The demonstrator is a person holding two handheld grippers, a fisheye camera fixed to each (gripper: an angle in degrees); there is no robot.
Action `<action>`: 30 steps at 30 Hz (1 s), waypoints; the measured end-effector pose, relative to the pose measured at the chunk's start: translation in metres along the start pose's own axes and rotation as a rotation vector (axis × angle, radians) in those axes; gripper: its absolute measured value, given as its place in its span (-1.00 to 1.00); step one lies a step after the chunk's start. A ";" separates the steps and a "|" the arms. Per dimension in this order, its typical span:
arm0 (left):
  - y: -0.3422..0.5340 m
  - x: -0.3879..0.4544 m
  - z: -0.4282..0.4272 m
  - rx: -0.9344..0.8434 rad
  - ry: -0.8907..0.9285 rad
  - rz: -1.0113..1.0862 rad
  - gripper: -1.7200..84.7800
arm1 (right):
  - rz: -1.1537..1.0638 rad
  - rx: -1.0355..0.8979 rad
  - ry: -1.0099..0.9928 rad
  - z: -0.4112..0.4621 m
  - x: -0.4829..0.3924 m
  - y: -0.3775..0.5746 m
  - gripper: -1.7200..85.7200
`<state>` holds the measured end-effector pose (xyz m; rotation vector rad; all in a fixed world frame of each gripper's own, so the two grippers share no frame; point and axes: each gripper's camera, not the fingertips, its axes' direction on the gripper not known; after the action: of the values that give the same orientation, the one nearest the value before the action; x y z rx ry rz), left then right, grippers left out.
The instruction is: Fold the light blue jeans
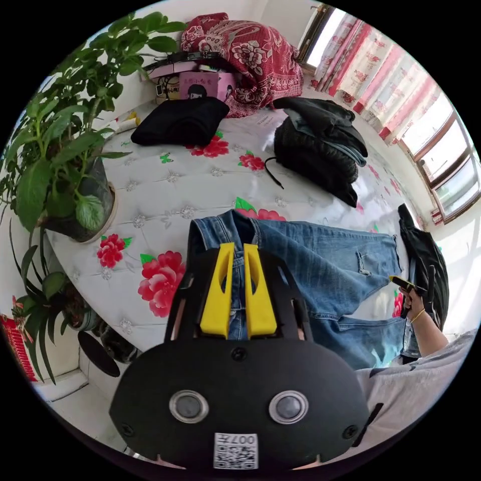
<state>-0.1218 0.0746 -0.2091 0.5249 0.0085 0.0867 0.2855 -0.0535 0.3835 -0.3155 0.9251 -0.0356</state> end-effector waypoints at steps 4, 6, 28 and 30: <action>0.030 0.018 -0.013 0.006 -0.027 0.080 -0.96 | 0.008 -0.062 0.027 -0.002 0.001 0.048 -0.86; 0.033 0.011 0.020 -0.137 -0.066 0.070 -0.97 | 0.032 -0.056 0.004 -0.014 0.011 0.056 -0.86; 0.227 -0.193 -0.084 -0.203 0.239 -0.519 -0.65 | 0.907 0.178 -0.022 -0.205 0.228 0.412 -0.76; 0.243 -0.203 -0.079 -0.225 0.284 -0.566 -0.63 | 0.922 0.162 -0.099 -0.200 0.237 0.425 -0.75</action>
<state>-0.3461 0.3060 -0.1591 0.2670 0.4181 -0.3881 0.2270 0.2626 -0.0334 0.2764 0.8921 0.7418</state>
